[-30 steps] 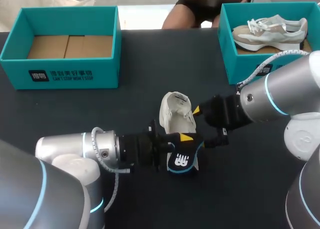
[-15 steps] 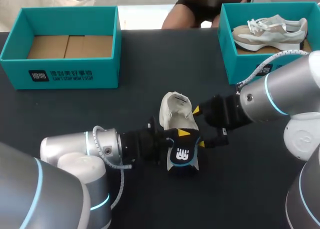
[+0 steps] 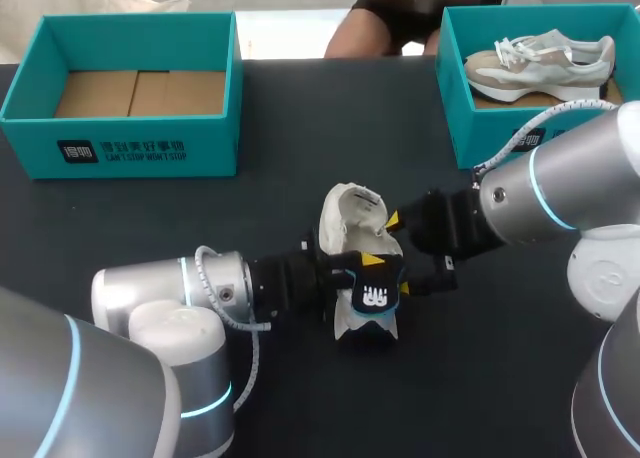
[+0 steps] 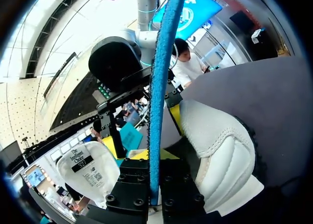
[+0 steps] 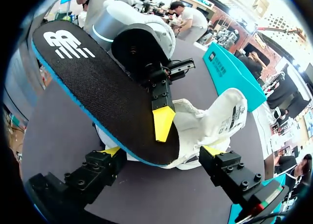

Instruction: Take the shoe out of the shoebox, open the shoe tongue, remove and reinsert the insole, then place the shoe into the shoebox

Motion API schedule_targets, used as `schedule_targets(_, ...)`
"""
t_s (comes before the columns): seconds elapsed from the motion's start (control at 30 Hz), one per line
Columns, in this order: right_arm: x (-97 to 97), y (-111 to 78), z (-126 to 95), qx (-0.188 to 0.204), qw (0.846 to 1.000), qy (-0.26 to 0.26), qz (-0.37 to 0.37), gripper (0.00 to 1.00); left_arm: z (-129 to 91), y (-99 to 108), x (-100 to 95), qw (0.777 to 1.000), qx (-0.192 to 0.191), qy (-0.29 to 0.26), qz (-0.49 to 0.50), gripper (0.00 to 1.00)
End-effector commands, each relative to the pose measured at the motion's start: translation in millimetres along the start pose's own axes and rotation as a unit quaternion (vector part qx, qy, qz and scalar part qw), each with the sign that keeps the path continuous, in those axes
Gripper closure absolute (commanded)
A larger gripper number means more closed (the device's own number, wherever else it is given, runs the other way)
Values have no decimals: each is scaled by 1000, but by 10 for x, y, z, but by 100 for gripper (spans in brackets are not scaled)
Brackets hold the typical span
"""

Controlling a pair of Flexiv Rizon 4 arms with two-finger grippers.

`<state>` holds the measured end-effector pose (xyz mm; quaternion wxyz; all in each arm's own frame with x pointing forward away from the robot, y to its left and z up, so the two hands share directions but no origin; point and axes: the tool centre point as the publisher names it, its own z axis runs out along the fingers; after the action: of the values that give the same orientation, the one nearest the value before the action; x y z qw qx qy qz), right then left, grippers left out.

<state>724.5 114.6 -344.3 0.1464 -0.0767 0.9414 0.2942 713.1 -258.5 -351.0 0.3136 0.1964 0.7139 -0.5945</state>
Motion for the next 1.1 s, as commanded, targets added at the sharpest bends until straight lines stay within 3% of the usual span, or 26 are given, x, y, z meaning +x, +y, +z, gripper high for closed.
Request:
schedule_targets(0.03, 13, 0, -1, 0, 1000, -1, 0, 0, -25, -54, -16, 1000, -1, -4, -2, 82)
schedule_targets(0.3, 13, 0, -1, 0, 1000, -1, 0, 0, -94, -202, -68, 1000, -6, -5, -4, 83)
schedule_targets(0.57, 13, 0, -1, 0, 1000, -1, 0, 0, -231, -305, -33, 1000, -24, 8, -8, 60)
schedule_targets(1.1, 13, 0, -1, 0, 1000, -1, 0, 0, -378, -418, -57, 999, -36, 6, -14, 63)
